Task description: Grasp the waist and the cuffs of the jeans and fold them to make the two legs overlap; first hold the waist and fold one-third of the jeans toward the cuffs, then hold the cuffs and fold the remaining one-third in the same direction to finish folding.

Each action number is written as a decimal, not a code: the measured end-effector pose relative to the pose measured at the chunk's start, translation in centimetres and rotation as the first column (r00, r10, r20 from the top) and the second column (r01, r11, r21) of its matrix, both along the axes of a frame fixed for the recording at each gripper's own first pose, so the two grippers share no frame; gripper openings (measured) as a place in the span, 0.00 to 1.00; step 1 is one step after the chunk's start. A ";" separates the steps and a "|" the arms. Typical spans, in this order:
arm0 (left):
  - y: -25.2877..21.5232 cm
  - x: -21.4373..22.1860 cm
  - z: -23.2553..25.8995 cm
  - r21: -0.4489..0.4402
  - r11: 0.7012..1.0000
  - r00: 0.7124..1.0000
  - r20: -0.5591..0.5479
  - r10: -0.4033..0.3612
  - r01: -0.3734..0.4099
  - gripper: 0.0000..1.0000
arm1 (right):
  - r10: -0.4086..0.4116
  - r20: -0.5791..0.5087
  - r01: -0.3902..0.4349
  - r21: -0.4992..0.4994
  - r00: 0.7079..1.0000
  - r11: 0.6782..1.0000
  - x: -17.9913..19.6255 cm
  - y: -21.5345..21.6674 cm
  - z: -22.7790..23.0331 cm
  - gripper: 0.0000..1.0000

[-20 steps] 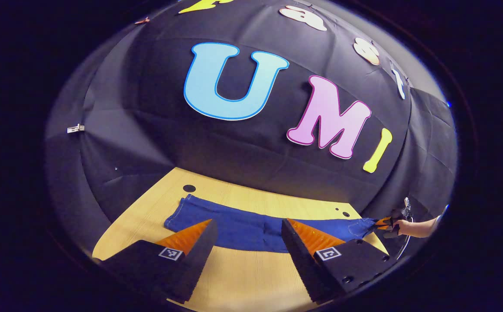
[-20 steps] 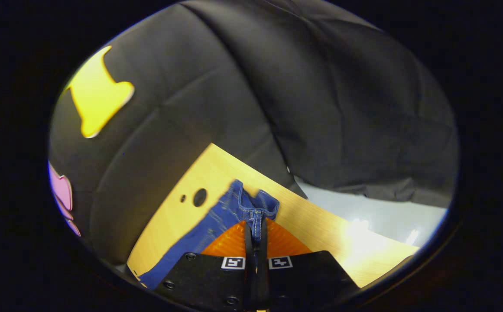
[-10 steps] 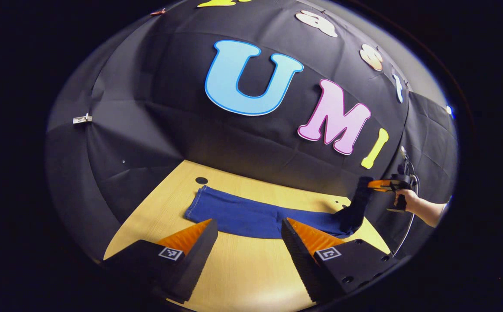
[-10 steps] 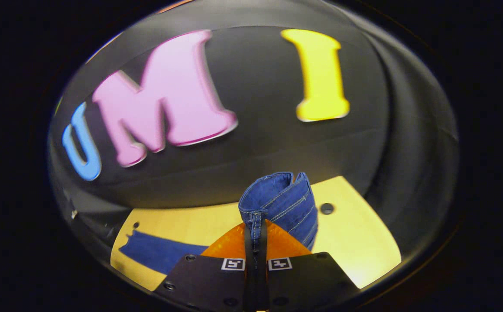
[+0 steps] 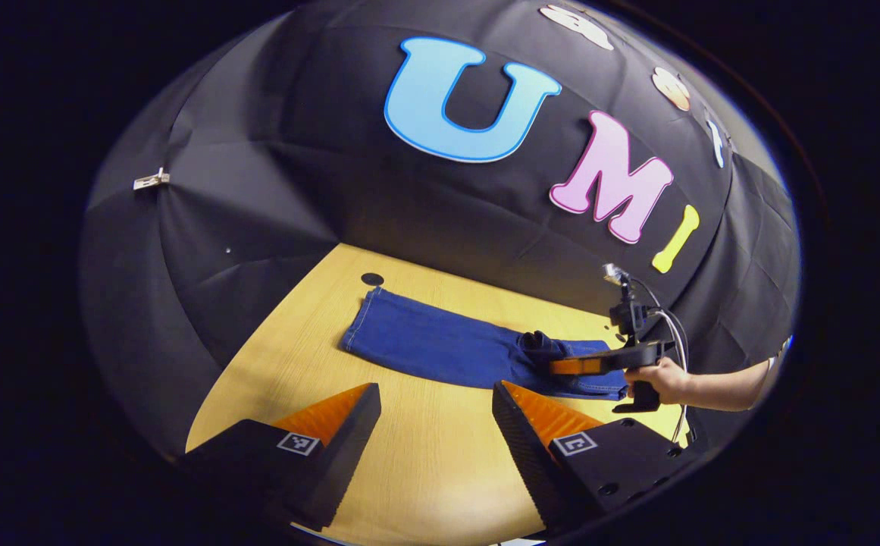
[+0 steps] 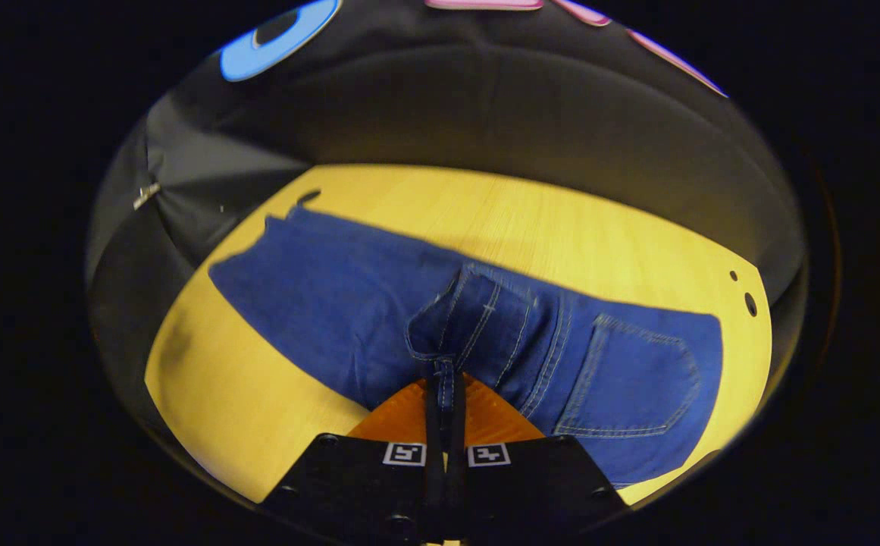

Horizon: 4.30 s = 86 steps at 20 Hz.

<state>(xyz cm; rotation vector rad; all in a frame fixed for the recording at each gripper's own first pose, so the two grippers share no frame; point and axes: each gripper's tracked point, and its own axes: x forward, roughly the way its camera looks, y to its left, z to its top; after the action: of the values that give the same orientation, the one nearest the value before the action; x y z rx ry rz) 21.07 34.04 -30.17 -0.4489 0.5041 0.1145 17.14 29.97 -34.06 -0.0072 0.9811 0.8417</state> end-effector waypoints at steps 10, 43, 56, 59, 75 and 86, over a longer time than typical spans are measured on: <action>10.0 14.0 -9.3 0.114 0.993 0.959 -0.282 0.001 0.032 0.96 | -0.121 0.065 0.089 0.363 0.990 0.927 -1.3 -18.1 11.9 0.70; -29.1 28.4 11.3 -0.192 0.852 0.859 -0.074 -0.507 0.486 0.07 | -0.400 0.026 0.374 0.309 0.916 0.875 -4.1 -41.6 11.5 0.70; -39.1 30.1 -4.4 0.235 0.791 0.813 -0.321 -0.486 0.566 0.76 | -0.340 0.100 0.300 0.284 0.935 0.911 -2.3 -45.0 8.8 0.70; -39.3 29.6 1.0 0.371 0.769 0.851 -0.145 -0.505 0.520 0.99 | -0.345 0.158 0.287 0.304 0.925 0.908 -1.6 -44.7 10.2 0.72; -35.7 17.0 22.9 0.432 0.870 0.849 0.343 -0.402 0.238 0.98 | -0.541 0.422 0.421 0.348 0.728 0.838 -4.3 -46.7 22.6 0.98; -24.0 -9.2 27.2 0.521 0.852 0.849 0.426 -0.312 0.051 0.98 | -0.572 0.574 0.418 0.390 0.586 0.820 -18.2 -45.6 33.1 0.96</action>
<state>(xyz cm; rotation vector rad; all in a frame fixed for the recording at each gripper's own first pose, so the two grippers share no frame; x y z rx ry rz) 11.87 10.02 -3.02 0.0899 -0.0107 -0.0676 -1.05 -15.64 -0.92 0.1404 0.1544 0.3439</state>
